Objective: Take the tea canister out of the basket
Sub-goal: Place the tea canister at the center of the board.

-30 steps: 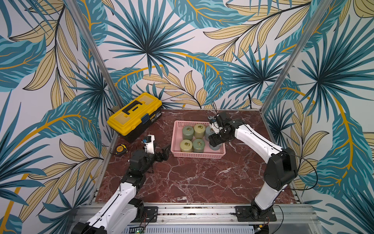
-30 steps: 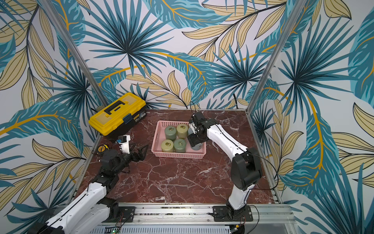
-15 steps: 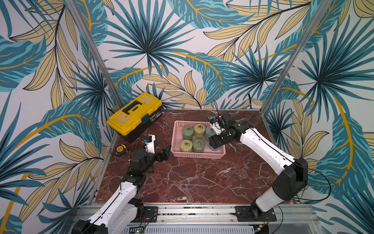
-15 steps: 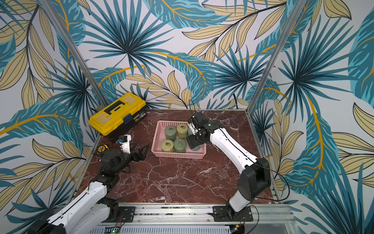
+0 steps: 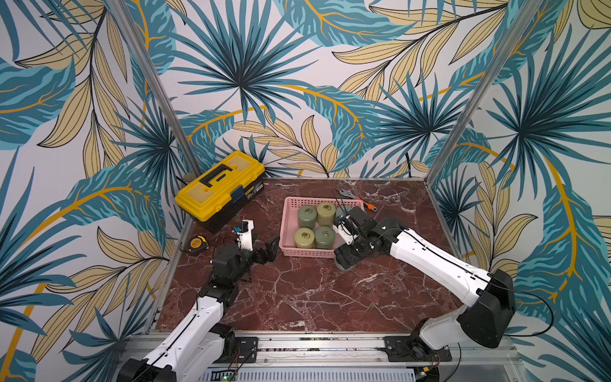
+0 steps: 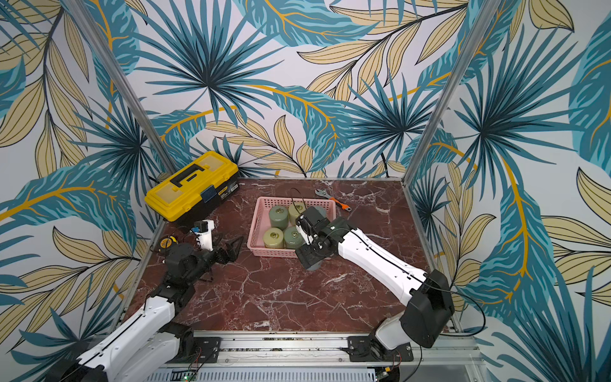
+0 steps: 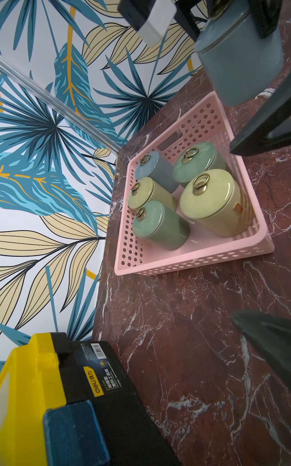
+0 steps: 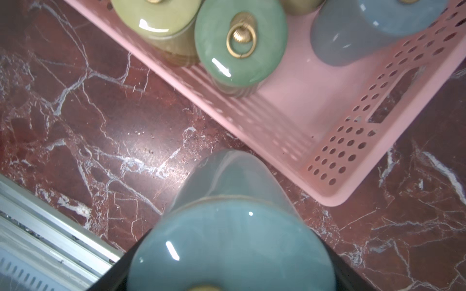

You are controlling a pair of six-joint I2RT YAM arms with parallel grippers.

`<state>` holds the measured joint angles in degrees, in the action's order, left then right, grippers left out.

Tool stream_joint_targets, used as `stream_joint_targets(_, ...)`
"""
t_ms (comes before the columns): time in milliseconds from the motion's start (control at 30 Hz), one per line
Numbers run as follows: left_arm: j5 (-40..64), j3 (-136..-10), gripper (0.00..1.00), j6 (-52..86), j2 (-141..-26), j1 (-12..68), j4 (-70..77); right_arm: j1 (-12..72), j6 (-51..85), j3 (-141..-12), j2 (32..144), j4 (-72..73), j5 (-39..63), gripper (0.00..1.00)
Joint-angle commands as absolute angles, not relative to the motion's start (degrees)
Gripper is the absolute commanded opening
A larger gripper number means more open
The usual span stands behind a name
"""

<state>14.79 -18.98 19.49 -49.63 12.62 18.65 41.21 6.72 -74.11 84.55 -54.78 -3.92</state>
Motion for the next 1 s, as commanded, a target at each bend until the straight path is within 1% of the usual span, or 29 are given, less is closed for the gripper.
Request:
stream_joint_targets(0, 14.80, -17.05, 1.00, 19.42, -49.99, 12.60, 20.30, 43.96, 10.30, -71.97, 81.80, -53.97, -5.90, 0.54)
stream_joint_targets(567, 14.41, -17.05, 1.00, 19.60, -50.04, 12.65, 20.13, 57.41, 19.88, -64.80, 79.28, -49.83, -10.55, 0.52)
stream_joint_targets(967, 14.38, -17.05, 1.00, 19.71, -50.13, 12.63, 20.13, 67.15, 26.72, -62.32, 82.33, -45.61, -11.62, 0.52)
